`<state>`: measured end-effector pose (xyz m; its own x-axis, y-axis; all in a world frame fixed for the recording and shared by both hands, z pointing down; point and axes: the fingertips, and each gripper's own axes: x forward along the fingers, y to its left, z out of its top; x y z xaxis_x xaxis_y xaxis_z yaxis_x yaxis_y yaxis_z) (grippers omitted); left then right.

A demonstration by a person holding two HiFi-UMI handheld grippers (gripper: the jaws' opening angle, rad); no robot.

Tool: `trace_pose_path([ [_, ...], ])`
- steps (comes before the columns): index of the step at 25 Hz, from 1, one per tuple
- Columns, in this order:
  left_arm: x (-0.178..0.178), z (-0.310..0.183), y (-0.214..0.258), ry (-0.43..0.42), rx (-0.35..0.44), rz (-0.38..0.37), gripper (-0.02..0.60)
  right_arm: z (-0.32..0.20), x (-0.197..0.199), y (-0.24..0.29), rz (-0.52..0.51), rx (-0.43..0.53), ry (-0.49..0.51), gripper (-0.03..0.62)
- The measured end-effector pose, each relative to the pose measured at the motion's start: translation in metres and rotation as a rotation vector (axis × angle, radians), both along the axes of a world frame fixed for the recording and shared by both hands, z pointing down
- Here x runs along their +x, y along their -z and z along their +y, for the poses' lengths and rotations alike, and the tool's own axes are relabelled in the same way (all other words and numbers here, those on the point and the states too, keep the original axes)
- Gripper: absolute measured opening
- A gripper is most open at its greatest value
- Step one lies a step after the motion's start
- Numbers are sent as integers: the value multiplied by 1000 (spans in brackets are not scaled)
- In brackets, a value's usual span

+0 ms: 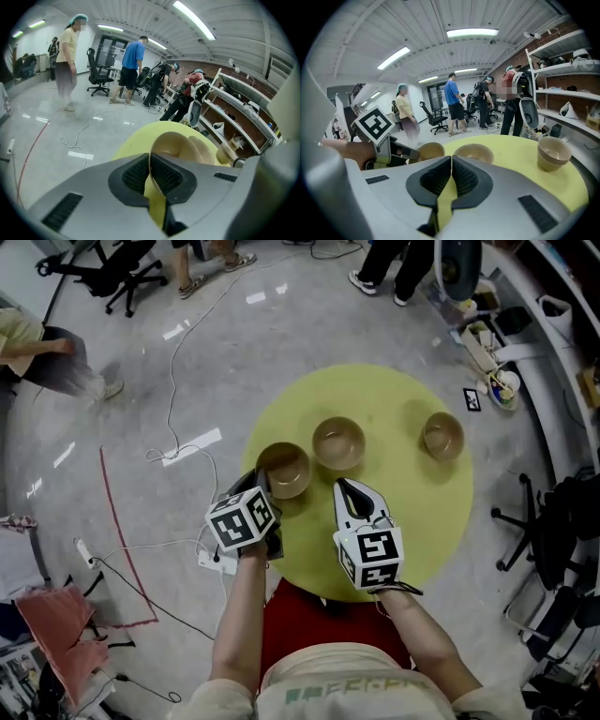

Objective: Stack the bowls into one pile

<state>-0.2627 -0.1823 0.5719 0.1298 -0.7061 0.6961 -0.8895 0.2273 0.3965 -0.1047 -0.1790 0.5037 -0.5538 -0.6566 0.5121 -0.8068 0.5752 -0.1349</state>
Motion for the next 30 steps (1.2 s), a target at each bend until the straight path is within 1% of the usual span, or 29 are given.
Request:
trace_pose_path([
  [6, 1, 3, 28, -31, 54, -21, 32, 13, 8, 12, 1, 23, -40, 37],
  [13, 11, -4, 69, -106, 140, -46, 32, 20, 20, 30, 2, 66, -111, 37],
  [20, 52, -8, 109, -211, 222, -57, 32, 32, 50, 54, 2, 117, -186, 37],
  [26, 86, -6, 133, -310, 264, -65, 31, 42, 72, 74, 8, 165, -267, 37],
  [30, 109, 0, 150, -383, 288, -64, 31, 54, 85, 86, 0, 176, -322, 37],
])
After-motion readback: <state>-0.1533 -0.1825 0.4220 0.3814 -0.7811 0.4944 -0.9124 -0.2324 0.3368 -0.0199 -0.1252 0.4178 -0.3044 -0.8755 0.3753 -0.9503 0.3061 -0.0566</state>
